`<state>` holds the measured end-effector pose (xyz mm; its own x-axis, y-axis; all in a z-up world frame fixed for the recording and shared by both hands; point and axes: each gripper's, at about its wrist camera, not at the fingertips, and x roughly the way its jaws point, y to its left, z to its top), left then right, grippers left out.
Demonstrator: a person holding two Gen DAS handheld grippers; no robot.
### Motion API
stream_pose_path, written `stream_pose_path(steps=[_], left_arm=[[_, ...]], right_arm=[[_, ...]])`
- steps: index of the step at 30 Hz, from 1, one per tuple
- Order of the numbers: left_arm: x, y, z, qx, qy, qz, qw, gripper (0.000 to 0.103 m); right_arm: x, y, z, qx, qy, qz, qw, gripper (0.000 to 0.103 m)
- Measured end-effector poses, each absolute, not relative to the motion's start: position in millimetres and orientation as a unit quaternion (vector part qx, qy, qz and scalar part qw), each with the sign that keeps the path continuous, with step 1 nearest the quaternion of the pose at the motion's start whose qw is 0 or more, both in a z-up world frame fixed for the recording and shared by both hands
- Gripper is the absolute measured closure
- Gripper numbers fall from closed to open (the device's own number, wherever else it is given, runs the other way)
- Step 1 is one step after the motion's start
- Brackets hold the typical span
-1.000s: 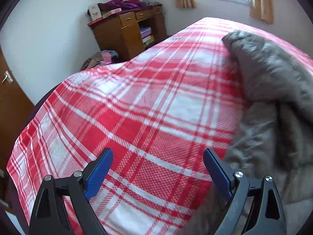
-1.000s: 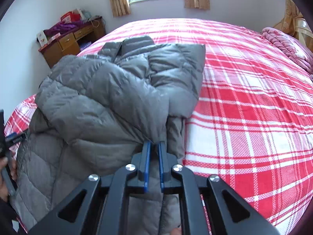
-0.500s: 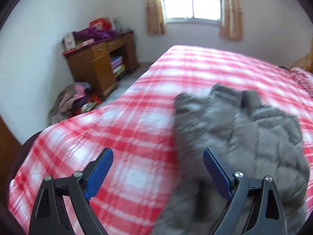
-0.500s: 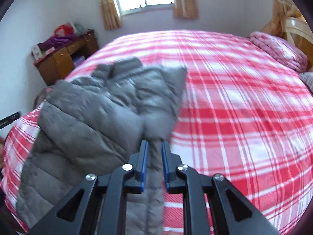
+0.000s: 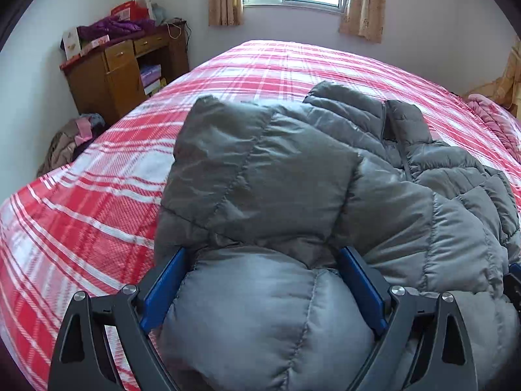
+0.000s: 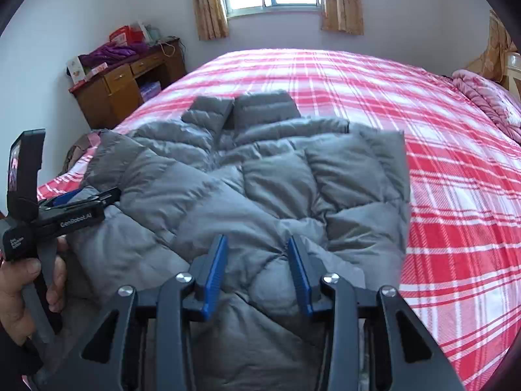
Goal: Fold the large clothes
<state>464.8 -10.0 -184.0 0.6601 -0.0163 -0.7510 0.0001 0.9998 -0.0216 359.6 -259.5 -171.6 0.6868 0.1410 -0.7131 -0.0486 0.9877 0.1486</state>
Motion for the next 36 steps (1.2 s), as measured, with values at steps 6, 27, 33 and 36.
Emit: stream_pose_path(steps=[6,27,33,36], left_arm=[[468.1,-12.3,-195.1,-0.001,0.411,0.001,0.912,0.004],[469.2,-19.8,-204.1,0.032,0.418,0.024,0.908,0.001],[469.2,-18.8,-203.9,0.03,0.418,0.023,0.908,0.001],[469.2,-18.7,-203.9,0.03,0.418,0.023,0.908,0.001]], right_arm=[[358.8,-261.6,-194.4,0.056,0.385,0.032,0.921,0.062],[365.6,-246.4,-215.1,0.003,0.409,-0.005,0.912,0.062],[365.1,-244.5,-215.1,-0.007,0.411,-0.01,0.912,0.062],[365.2,-243.2,-214.9,-0.012,0.411,-0.013,0.911,0.062]])
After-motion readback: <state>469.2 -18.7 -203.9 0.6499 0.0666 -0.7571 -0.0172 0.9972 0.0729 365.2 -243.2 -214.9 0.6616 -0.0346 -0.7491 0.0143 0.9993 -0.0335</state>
